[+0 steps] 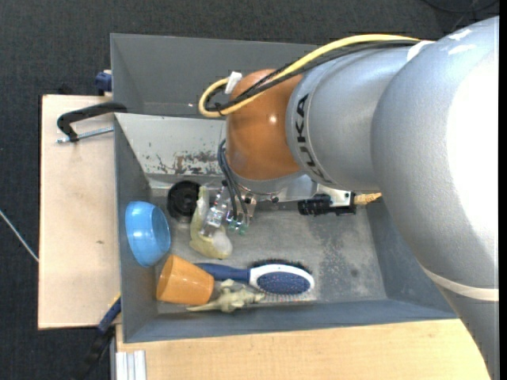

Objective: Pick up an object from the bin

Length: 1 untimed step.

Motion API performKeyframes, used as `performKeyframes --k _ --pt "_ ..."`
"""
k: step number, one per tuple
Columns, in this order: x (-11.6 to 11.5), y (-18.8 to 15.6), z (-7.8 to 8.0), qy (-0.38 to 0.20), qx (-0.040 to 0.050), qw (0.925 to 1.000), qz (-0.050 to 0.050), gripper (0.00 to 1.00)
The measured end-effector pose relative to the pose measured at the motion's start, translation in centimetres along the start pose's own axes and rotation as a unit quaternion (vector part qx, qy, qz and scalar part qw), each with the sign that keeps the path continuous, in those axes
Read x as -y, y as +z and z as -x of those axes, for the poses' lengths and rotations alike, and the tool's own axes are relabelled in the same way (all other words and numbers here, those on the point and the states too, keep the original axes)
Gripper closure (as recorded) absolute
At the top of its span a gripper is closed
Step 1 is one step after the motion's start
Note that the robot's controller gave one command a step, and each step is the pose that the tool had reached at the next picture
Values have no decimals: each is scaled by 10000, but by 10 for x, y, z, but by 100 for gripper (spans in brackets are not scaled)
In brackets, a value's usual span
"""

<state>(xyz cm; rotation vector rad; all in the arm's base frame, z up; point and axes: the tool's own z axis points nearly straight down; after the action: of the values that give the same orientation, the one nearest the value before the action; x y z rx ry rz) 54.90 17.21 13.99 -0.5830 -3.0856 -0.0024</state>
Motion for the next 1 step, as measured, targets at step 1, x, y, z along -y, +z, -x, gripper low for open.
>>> performKeyframes --k 1 --pt "0 0 0 -1 2 10000 1 0"
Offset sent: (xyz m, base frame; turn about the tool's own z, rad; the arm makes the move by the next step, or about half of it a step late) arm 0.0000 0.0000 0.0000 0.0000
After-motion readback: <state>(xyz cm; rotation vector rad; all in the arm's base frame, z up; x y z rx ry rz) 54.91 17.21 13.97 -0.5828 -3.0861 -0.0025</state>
